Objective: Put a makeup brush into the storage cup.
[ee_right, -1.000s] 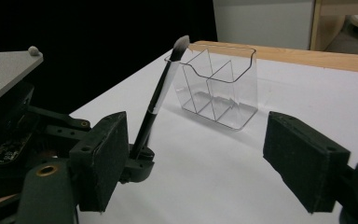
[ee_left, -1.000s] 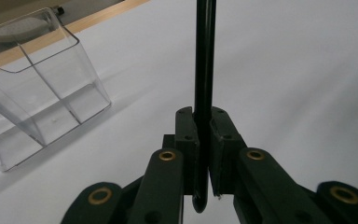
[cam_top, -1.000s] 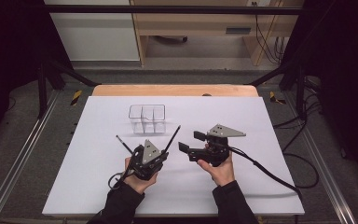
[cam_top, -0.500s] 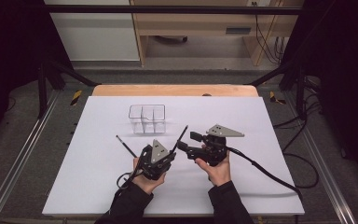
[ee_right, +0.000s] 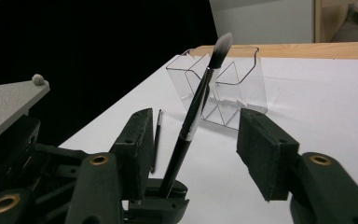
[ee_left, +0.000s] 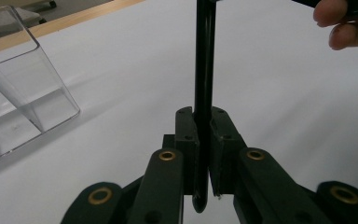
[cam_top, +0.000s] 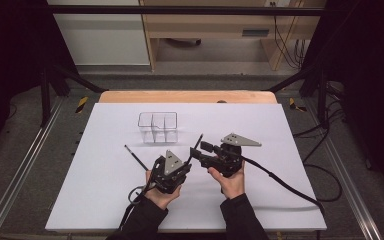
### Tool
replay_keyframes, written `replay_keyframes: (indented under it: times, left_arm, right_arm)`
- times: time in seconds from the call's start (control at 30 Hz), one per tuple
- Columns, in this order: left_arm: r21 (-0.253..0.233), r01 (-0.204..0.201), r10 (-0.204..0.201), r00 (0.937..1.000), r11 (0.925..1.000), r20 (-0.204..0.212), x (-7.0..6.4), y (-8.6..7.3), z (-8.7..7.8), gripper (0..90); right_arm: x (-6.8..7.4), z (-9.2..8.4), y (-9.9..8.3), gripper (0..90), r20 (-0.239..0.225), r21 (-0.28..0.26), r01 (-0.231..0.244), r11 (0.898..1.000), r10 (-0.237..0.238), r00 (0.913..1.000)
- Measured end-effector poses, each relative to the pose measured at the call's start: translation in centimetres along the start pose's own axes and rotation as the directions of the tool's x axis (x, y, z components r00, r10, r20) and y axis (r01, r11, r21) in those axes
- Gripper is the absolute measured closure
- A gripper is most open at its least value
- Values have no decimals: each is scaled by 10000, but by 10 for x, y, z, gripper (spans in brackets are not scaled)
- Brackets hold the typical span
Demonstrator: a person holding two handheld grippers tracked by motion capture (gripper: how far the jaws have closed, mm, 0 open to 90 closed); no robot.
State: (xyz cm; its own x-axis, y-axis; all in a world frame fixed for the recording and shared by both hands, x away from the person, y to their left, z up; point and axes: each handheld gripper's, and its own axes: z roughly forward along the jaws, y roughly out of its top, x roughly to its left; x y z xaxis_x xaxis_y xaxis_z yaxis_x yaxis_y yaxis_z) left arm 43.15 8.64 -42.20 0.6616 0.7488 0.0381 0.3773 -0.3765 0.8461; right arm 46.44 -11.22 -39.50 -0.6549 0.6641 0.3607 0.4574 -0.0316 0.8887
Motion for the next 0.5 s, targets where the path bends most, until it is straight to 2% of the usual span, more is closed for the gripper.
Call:
replay_keyframes:
  times: [0.3, 0.5]
  left_arm:
    - [-42, 134, -134, 9999, 9999, -16, -1, 1, -1, 830]
    - [-38, 169, -169, 9999, 9998, 31, -4, 1, 0, 831]
  right_arm:
    - [0, 1, 0, 589, -23, -25, -260, 9997, 260, 9997]
    - [0, 2, -1, 625, -41, -71, -368, 9993, 367, 9993]
